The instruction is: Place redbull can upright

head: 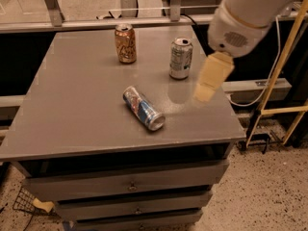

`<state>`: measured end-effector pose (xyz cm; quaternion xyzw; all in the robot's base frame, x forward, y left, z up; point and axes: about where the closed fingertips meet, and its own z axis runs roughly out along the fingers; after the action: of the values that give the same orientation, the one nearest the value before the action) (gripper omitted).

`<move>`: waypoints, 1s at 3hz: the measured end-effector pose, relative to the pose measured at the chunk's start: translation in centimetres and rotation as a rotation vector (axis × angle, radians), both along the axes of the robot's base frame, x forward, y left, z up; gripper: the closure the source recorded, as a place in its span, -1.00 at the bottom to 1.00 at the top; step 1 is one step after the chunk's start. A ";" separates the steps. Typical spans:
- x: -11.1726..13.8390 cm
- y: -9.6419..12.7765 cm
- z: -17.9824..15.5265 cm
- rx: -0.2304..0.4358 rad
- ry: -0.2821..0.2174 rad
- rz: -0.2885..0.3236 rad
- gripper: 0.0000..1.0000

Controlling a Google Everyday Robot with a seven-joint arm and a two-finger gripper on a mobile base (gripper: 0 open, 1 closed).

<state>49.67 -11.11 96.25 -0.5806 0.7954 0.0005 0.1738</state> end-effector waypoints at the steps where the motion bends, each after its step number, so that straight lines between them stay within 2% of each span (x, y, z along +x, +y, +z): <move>1: 2.7 4.9 -0.9 -0.053 0.054 -0.046 -1.00; 2: 4.4 9.1 -2.8 -0.113 0.121 -0.124 -1.00; 3: 4.4 11.8 -4.5 -0.144 0.180 -0.214 -1.00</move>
Offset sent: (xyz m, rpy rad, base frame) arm 0.0545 0.1329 -0.0488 -0.2037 0.2341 -0.2456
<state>54.10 0.71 91.74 -0.5012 0.8630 -0.0229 0.0591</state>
